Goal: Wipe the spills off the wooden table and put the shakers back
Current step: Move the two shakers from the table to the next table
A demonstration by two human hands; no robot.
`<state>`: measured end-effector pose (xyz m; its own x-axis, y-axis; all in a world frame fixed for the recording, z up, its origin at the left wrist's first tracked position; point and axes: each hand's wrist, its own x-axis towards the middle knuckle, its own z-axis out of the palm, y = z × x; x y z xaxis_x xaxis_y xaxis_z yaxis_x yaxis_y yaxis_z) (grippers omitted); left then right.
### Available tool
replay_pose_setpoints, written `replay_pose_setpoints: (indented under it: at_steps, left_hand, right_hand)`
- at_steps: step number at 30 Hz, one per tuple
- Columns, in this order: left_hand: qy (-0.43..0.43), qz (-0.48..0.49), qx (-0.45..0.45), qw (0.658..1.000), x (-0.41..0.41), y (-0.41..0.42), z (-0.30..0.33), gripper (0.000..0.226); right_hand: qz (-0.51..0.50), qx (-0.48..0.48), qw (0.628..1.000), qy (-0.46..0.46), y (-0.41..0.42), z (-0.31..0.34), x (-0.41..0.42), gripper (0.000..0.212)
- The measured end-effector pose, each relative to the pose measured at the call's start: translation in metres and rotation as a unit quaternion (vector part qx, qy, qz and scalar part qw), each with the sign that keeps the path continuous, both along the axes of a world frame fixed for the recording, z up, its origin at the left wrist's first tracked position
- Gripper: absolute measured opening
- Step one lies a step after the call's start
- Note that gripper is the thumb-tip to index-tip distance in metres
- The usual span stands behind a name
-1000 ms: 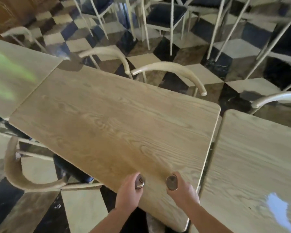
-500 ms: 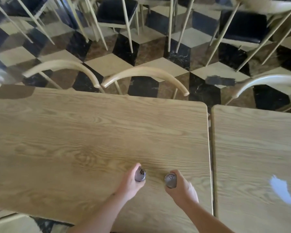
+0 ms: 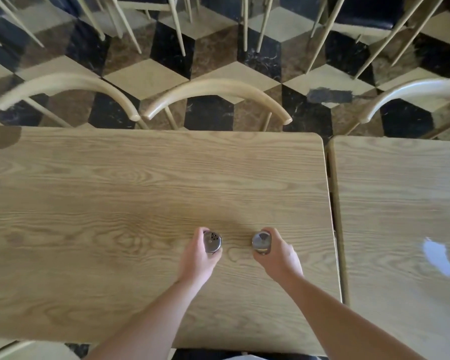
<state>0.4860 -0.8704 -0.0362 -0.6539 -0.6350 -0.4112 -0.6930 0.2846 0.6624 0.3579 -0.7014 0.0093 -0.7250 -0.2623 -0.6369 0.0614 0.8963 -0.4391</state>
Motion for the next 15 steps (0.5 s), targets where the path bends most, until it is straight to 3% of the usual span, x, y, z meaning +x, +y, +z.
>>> replay_pose_setpoints:
  at_steps: [10, 15]
  left_hand:
    - [0.029, 0.051, 0.025, 0.998, -0.007, 0.002, -0.001, 0.05]
    - [0.043, 0.095, 0.019, 0.994, -0.007, 0.01, 0.007, 0.049]
  right_hand:
    - [-0.172, 0.011, 0.984, 0.036, -0.008, -0.003, 0.016, 0.046]
    - [-0.18, -0.009, 0.983, 0.038, -0.004, -0.006, 0.025, 0.041]
